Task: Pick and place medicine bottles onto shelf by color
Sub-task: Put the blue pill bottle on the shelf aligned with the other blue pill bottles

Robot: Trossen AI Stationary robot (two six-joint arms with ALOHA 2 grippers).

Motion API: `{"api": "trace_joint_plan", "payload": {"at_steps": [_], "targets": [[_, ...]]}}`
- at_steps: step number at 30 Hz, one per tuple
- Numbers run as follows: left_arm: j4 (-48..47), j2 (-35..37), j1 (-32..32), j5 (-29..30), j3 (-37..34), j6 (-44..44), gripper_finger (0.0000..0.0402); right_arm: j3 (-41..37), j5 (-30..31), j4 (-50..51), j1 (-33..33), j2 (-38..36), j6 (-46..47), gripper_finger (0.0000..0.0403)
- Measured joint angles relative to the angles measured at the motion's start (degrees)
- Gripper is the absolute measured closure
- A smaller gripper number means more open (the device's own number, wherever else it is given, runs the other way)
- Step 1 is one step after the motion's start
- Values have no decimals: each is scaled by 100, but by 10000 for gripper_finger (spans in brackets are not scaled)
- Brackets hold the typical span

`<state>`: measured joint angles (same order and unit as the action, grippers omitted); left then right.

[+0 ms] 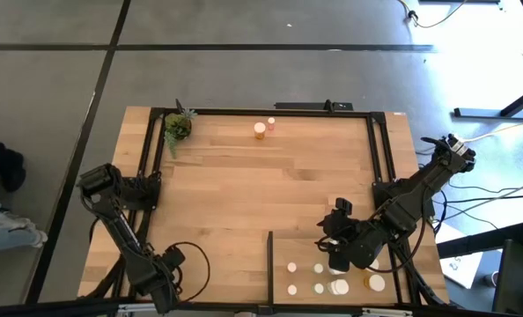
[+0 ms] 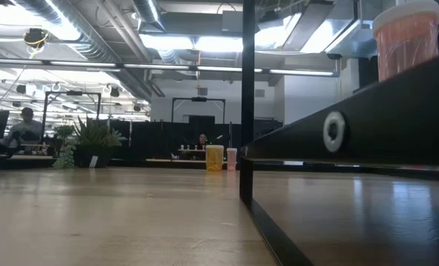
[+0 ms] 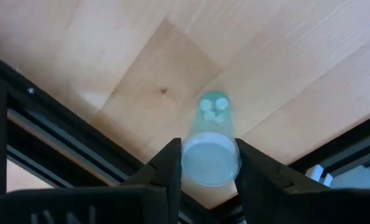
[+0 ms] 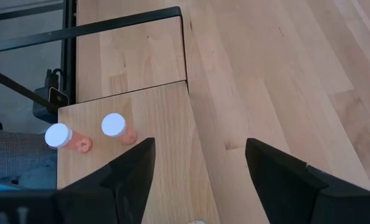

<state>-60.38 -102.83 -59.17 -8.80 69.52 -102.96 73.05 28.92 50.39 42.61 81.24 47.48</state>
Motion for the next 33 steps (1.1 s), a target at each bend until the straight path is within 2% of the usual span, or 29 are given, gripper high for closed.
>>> {"api": "trace_joint_plan", "payload": {"at_steps": [7, 14, 21, 26, 31, 33], "targets": [[-171, 7, 461, 94, 0, 772, 292, -1, 158, -2, 0, 1, 15, 152], [-679, 9, 1212, 377, 447, 2301, 292, -1, 226, 1, 0, 1, -107, 152], [-1895, 11, 1935, 878, 1480, 3455, 292, -1, 209, 18, 0, 1, -155, 152], [-2856, 11, 2327, 1504, 2465, 4146, 292, -1, 262, 33, -8, -16, -532, 152], [-2955, 20, 2984, 2158, 3247, 5199, 292, 186, 458, 399, -239, -38, -680, 152], [-2937, 26, 3360, 2176, 3468, 5788, 292, 265, 468, 560, -338, -45, -771, 152]]}}
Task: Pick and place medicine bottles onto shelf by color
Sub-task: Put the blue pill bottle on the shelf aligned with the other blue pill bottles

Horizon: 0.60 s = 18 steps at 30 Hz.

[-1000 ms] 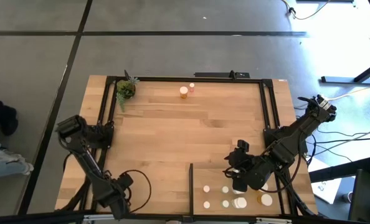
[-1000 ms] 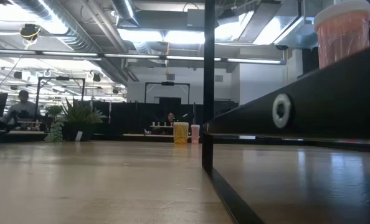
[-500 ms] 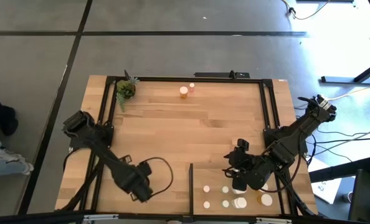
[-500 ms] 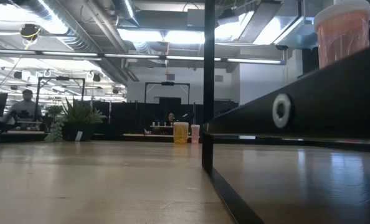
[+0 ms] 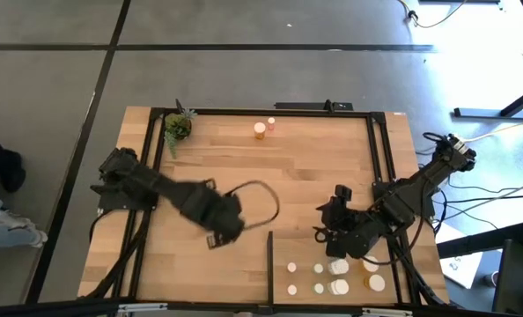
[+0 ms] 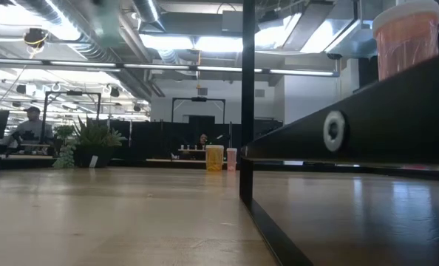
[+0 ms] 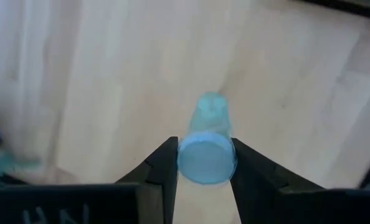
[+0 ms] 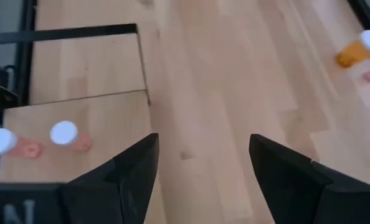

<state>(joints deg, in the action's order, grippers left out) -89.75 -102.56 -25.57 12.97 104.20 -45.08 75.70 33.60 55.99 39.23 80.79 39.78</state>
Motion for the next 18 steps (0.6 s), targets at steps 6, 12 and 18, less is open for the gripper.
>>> {"api": "trace_joint_plan", "payload": {"at_steps": [6, 12, 18], "targets": [[8, -5, 1270, 3, 267, 1687, 292, 149, -13, 320, -236, -30, -272, 152], [491, -33, 2303, -5, 276, 3266, 292, 149, 96, 492, -346, -184, -276, 152], [1410, -33, 2905, -259, 276, 4599, 292, 149, 278, 697, -418, -195, -257, 152]]}}
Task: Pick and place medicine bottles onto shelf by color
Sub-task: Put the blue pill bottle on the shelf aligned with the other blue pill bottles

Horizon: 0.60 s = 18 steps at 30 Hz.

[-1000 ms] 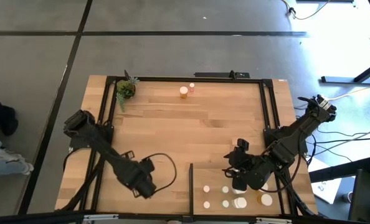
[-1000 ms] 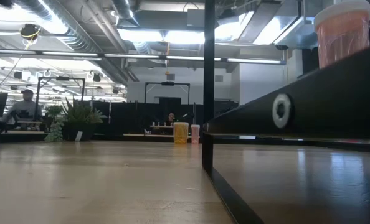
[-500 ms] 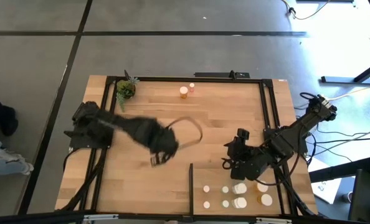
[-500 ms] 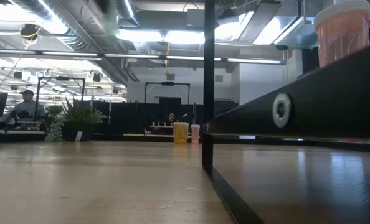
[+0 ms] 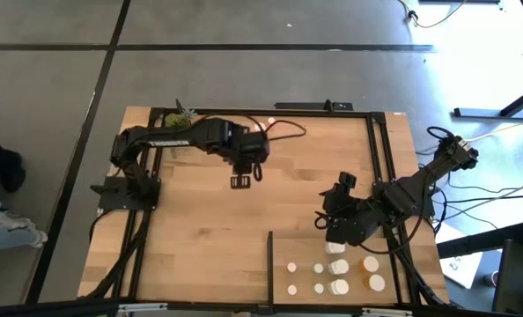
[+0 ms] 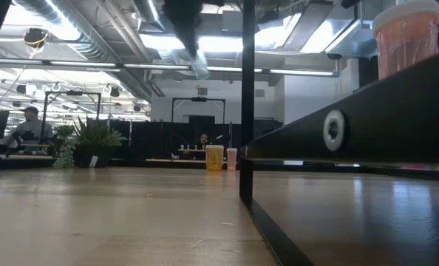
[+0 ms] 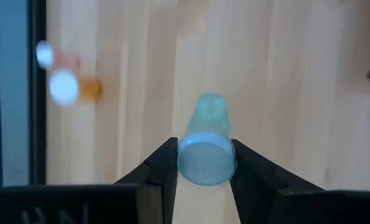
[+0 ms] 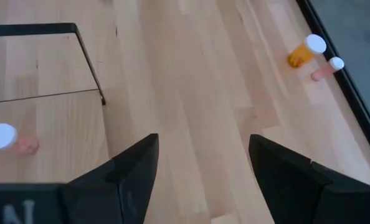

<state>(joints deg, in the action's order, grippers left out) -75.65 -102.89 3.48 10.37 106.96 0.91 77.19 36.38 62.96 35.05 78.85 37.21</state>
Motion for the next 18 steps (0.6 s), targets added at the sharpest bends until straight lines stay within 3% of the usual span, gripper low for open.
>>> {"api": "trace_joint_plan", "payload": {"at_steps": [8, 18], "targets": [[825, -503, 312, -90, 9, 1428, 292, 0, 353, 44, -6, 2, -15, 152], [1199, -1499, 549, -542, 4, 2167, 292, 0, 1396, 236, -208, 2, -22, 152]]}}
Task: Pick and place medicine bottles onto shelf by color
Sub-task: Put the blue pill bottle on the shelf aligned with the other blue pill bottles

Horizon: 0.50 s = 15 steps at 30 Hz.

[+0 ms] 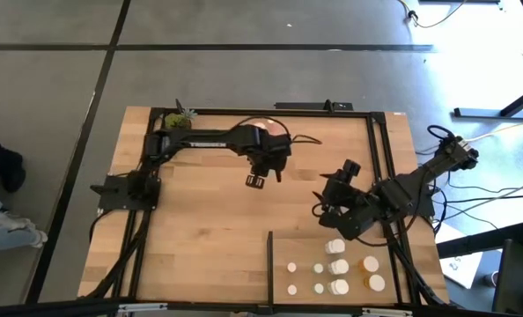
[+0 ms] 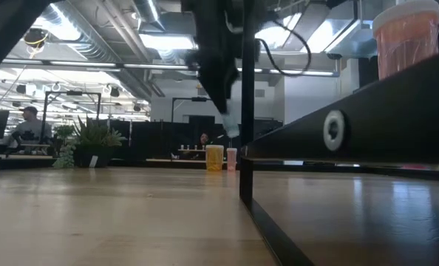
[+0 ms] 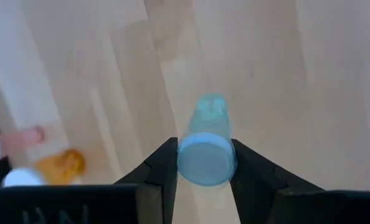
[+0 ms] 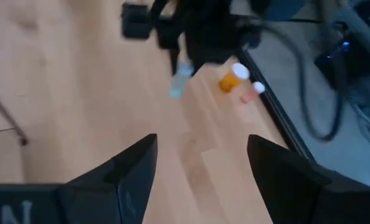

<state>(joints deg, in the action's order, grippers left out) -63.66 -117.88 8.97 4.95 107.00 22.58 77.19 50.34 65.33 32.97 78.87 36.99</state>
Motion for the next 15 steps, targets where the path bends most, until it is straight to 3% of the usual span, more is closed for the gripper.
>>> {"api": "trace_joint_plan", "payload": {"at_steps": [15], "targets": [[729, -645, 13, -53, -6, 55, 292, -2, -579, 288, -753, 0, -210, 152]]}}
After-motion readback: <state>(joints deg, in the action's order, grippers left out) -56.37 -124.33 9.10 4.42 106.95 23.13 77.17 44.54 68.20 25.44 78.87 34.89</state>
